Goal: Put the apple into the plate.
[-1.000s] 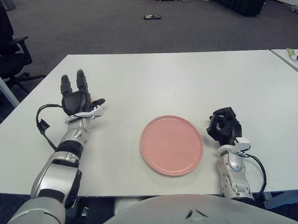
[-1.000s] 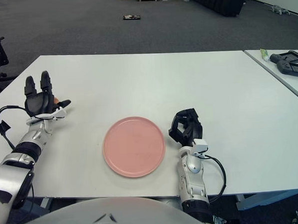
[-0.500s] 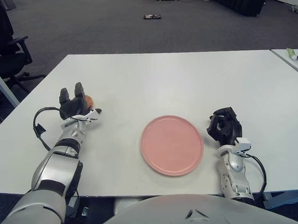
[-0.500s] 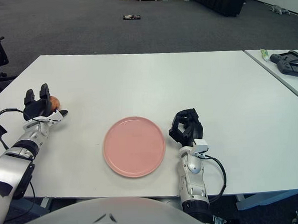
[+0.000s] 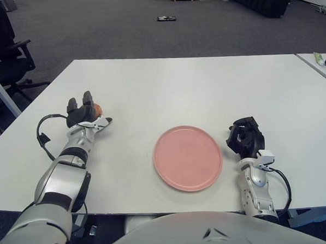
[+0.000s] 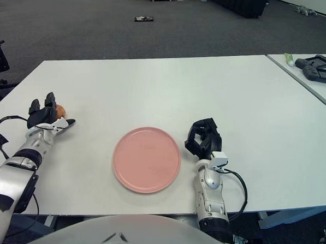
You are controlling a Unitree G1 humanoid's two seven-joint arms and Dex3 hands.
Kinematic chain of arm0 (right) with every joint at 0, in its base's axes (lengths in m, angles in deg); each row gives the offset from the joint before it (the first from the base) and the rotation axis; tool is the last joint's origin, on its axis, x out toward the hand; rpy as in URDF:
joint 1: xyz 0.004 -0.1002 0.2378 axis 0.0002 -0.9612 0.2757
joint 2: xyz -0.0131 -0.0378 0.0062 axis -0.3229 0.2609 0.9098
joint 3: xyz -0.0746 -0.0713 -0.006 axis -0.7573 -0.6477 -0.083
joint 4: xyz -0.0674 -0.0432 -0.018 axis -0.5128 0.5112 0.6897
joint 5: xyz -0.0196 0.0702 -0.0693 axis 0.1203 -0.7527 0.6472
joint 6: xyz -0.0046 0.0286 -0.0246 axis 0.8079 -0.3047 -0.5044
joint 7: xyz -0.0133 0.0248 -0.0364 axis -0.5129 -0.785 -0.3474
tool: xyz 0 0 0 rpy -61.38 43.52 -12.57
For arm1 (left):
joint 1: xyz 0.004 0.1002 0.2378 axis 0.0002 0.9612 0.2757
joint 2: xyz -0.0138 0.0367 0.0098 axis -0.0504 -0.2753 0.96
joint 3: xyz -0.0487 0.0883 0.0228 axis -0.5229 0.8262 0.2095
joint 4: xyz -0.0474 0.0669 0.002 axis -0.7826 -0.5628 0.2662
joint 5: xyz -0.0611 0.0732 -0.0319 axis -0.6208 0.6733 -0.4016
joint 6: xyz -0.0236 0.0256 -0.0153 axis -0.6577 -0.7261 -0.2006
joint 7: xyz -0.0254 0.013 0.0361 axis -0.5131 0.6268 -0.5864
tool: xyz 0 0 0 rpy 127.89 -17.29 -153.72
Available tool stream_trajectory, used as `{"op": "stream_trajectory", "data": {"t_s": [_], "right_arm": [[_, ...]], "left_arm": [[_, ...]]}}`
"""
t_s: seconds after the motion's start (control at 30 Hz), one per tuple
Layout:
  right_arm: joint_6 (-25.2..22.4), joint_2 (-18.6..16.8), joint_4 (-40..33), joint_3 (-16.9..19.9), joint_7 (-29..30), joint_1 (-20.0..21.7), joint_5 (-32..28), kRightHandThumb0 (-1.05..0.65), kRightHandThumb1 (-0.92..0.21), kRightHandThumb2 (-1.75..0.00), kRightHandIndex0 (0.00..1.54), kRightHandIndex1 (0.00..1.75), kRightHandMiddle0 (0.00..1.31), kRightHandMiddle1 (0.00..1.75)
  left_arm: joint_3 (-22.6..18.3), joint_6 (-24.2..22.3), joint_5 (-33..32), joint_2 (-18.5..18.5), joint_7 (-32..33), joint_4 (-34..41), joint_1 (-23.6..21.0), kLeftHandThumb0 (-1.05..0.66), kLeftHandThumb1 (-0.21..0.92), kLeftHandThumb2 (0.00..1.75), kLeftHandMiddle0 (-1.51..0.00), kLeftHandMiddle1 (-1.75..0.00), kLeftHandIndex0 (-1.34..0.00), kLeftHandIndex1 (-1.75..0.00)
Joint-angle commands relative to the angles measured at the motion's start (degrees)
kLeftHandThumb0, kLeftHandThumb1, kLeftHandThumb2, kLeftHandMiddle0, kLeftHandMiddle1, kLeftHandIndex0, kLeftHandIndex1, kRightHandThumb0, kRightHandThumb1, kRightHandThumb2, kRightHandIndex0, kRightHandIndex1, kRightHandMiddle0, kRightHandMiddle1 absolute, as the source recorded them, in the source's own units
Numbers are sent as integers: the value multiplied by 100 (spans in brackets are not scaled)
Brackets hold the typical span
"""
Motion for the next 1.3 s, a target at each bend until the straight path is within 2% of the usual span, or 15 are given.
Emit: {"op": "stream_trajectory", "data": {"t_s": [0.0, 0.3, 0.67, 0.7, 0.77, 0.87, 0.9, 0.93, 0.97, 1.03, 1.1, 1.13, 1.2, 1.27], "right_arm": [[-169, -270, 77, 58, 16, -132, -148, -42, -51, -109, 108, 175, 46, 175], [-287, -286, -79, 58, 69, -191, -221, -42, -51, -108, 107, 175, 46, 175], [-270, -268, -125, 32, 59, -219, -186, -42, -52, -107, 108, 175, 46, 175], [-254, -268, -122, 32, 56, -219, -186, -42, -52, -107, 108, 175, 46, 175], [-223, -267, -115, 33, 40, -219, -200, -42, -52, -107, 108, 175, 45, 175], [-204, -266, -107, 36, 33, -215, -209, -42, -52, -107, 108, 175, 45, 175], [-201, -265, -108, 37, 35, -215, -209, -42, -52, -107, 108, 175, 45, 175], [-202, -270, -114, 42, 41, -217, -215, -42, -52, -107, 108, 175, 45, 175], [-202, -274, -118, 46, 46, -217, -220, -42, -52, -107, 108, 175, 45, 175], [-193, -286, -121, 54, 59, -218, -228, -42, -52, -107, 108, 175, 45, 175], [-168, -302, -114, 66, 61, -215, -251, -42, -52, -107, 109, 175, 45, 175], [-153, -308, -113, 73, 49, -215, -274, -42, -52, -107, 109, 175, 45, 175], [-138, -312, -114, 80, 35, -217, -299, -42, -52, -107, 109, 175, 45, 175], [-126, -317, -128, 86, 21, -225, -335, -42, -52, -107, 109, 175, 45, 175]], "left_arm": [[7, -149, -118, 106, -395, -183, 99, -104, 92, 34, 0, 0, 0, 0], [95, -186, -146, 82, -762, -231, 50, -105, 92, 47, 0, 0, -3, -2], [282, -65, -39, 112, -929, -233, -23, -100, 92, 51, -5, -3, 0, -50], [334, -46, 6, 114, -929, -237, -29, -98, 92, 50, -6, -8, 0, -57], [446, -16, 97, 120, -912, -249, -37, -96, 92, 48, -4, -32, 0, -73], [564, 25, 169, 124, -874, -260, -46, -91, 91, 46, -5, -79, 0, -99], [612, 57, 204, 121, -851, -260, -47, -90, 91, 46, -6, -83, 0, -102], [675, 98, 255, 116, -814, -258, -46, -87, 89, 49, -8, -94, 0, -115], [720, 127, 292, 113, -787, -258, -47, -84, 85, 53, -10, -99, -1, -124], [809, 172, 362, 110, -740, -259, -53, -75, 70, 72, -18, -115, -6, -148], [878, 197, 404, 112, -719, -265, -61, -67, 60, 85, -23, -125, -11, -161], [906, 211, 421, 108, -710, -270, -67, -66, 58, 88, -24, -127, -12, -164], [938, 227, 433, 103, -698, -277, -75, -51, 59, 93, -28, -134, -28, -170], [968, 238, 448, 105, -677, -288, -87, -46, 57, 97, -30, -138, -35, -172]]}}
